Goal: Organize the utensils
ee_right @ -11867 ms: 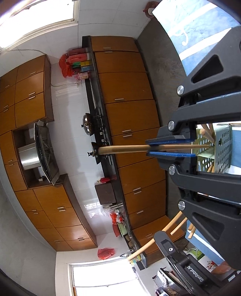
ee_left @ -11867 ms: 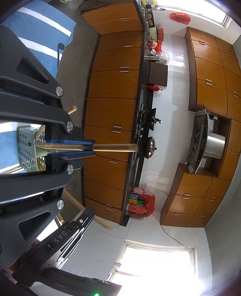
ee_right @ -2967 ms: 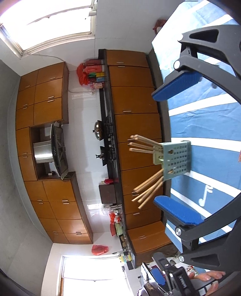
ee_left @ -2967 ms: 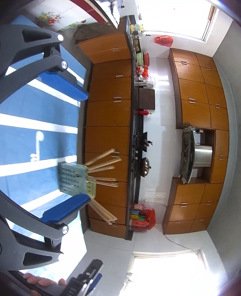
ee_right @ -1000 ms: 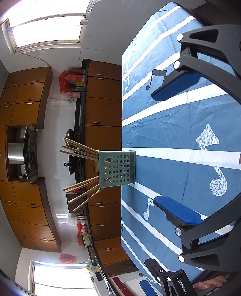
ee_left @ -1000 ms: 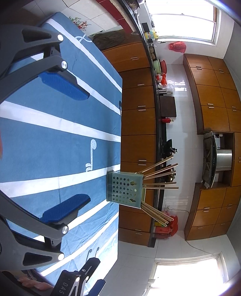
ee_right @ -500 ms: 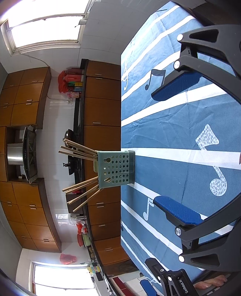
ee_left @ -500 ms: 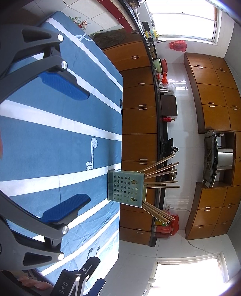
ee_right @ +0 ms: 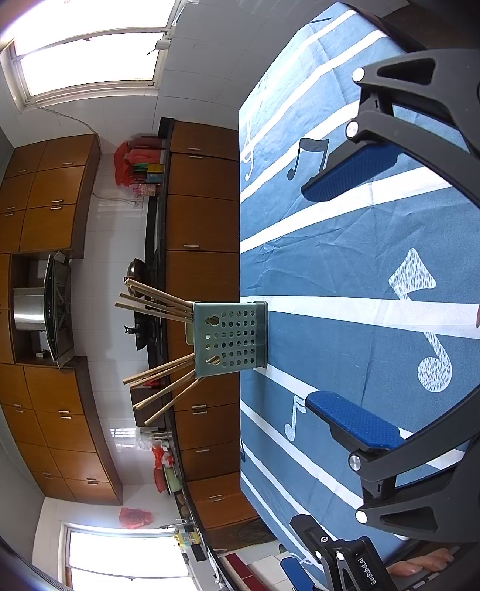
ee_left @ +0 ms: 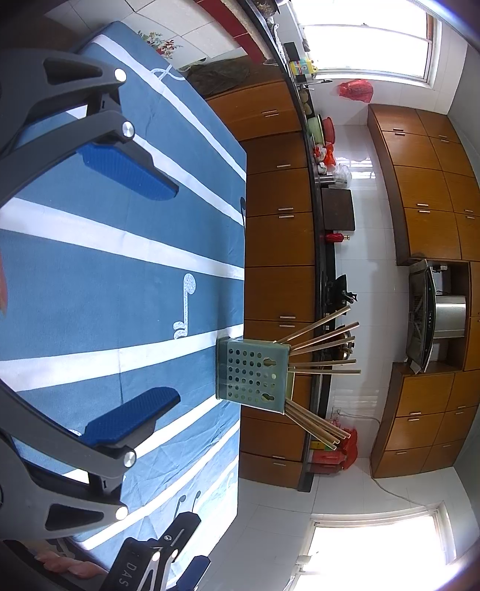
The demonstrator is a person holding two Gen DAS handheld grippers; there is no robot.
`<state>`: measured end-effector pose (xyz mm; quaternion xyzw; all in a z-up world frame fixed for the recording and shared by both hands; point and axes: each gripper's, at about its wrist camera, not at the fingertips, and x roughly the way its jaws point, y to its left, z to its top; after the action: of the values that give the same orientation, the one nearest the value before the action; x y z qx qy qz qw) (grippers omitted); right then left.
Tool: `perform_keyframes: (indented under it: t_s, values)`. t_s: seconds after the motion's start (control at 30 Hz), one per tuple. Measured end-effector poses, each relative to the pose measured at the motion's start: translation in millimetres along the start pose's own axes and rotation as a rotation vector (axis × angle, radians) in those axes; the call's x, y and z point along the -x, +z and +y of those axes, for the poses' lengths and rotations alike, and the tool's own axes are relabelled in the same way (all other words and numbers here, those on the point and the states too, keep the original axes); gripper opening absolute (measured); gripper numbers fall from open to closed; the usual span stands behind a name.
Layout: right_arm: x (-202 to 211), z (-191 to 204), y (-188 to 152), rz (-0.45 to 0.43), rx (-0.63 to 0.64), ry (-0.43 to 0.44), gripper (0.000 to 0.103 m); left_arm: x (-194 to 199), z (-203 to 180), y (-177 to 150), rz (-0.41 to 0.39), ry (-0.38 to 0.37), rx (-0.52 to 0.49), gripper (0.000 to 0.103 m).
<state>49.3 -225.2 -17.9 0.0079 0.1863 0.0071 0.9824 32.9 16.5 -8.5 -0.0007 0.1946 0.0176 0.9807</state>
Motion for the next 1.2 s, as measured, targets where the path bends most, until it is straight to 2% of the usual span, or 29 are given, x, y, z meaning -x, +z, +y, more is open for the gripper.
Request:
perform_keyframes:
  t_s: [1.2]
  values:
    - [-1.8, 1.8, -1.2, 0.007, -0.011, 0.000, 0.101, -0.5, -1.3, -0.2, 0.003, -0.001, 0.000, 0.099]
